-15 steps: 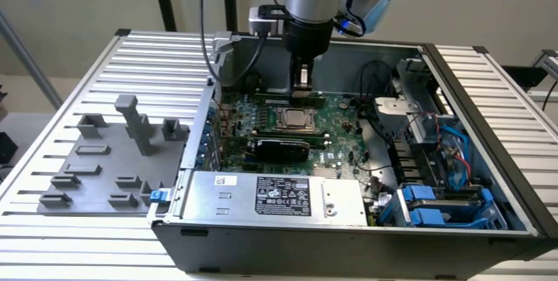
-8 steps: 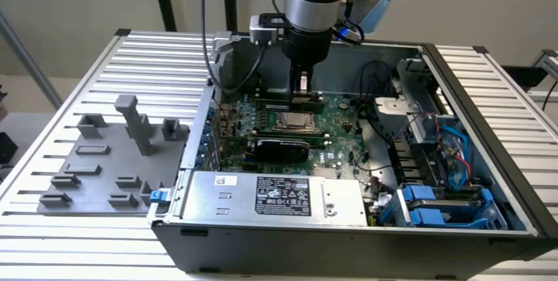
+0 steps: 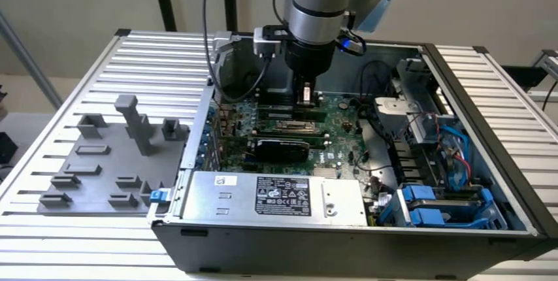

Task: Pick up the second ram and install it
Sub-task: 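Insert the second ram into the second slot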

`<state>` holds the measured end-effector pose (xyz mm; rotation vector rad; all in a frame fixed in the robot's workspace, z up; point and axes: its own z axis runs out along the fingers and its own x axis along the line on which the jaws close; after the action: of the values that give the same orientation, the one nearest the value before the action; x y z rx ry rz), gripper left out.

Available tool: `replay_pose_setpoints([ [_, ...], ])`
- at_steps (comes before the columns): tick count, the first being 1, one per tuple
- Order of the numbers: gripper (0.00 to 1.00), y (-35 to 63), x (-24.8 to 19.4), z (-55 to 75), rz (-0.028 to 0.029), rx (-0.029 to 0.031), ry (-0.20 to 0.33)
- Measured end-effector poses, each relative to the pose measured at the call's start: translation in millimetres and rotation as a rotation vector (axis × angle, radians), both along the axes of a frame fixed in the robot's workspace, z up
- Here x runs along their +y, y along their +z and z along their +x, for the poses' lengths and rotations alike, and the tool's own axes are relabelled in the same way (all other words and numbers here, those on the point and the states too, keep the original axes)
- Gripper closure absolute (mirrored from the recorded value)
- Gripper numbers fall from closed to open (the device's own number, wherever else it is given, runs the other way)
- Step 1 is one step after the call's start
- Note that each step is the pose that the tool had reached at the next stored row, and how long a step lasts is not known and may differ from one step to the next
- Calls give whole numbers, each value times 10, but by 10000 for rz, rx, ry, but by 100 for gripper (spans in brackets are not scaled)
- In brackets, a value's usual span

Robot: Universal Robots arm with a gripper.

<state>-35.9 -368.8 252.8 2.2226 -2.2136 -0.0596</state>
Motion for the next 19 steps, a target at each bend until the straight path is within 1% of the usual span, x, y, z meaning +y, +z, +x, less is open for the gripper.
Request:
replay_pose_setpoints([
  [1, 86, -18, -19, 0, -1, 0, 23],
  [7, 86, -92, -101, 0, 1, -1, 177],
  [10, 86, -133, -110, 0, 0, 3, 176],
  [12, 86, -148, -112, 1, 0, 21, 176],
  [15, 86, -159, -115, 5, -1, 46, 136],
  [19, 86, -166, -126, 41, 2, 55, 117],
])
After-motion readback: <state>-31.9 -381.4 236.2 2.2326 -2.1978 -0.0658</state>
